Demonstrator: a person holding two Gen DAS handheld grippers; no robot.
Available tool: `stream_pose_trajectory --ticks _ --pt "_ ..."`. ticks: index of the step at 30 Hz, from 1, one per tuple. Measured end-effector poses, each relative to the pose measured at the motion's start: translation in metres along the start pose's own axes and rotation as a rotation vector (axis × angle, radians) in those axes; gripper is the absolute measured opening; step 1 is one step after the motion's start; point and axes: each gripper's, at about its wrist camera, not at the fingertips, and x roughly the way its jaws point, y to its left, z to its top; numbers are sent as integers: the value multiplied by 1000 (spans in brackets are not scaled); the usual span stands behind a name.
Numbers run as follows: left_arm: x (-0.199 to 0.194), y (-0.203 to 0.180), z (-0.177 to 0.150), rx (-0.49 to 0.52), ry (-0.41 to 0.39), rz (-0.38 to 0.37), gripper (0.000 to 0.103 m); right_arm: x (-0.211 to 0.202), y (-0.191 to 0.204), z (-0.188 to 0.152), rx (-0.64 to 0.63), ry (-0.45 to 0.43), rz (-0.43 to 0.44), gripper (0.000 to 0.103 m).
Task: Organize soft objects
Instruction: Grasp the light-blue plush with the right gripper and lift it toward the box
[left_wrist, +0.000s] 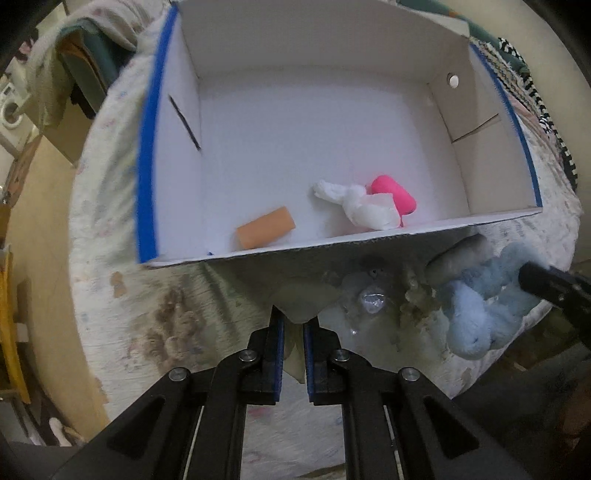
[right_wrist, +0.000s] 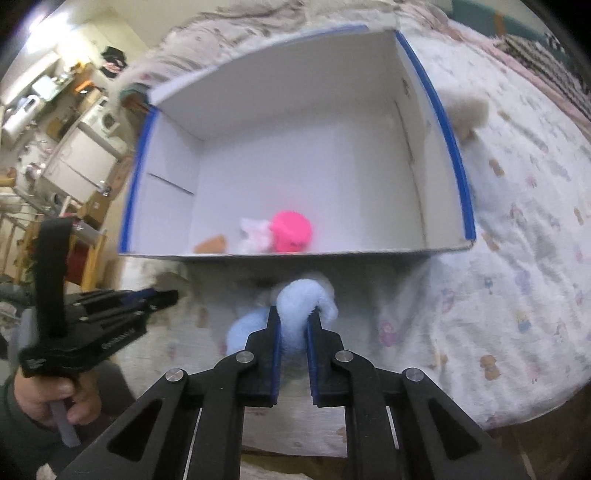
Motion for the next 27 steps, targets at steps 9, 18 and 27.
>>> stream_pose_trajectory --ticks 9,18,27 --pt "-40 12 -39 -10 -78 4 9 -28 35 6 -96 -132 17 13" --pt "-84 8 -7 -25 -193 17 9 -58 41 25 -80 -245 38 13" --pt "-104 13 32 -33 -242 27 9 -75 59 62 -103 -289 47 13"
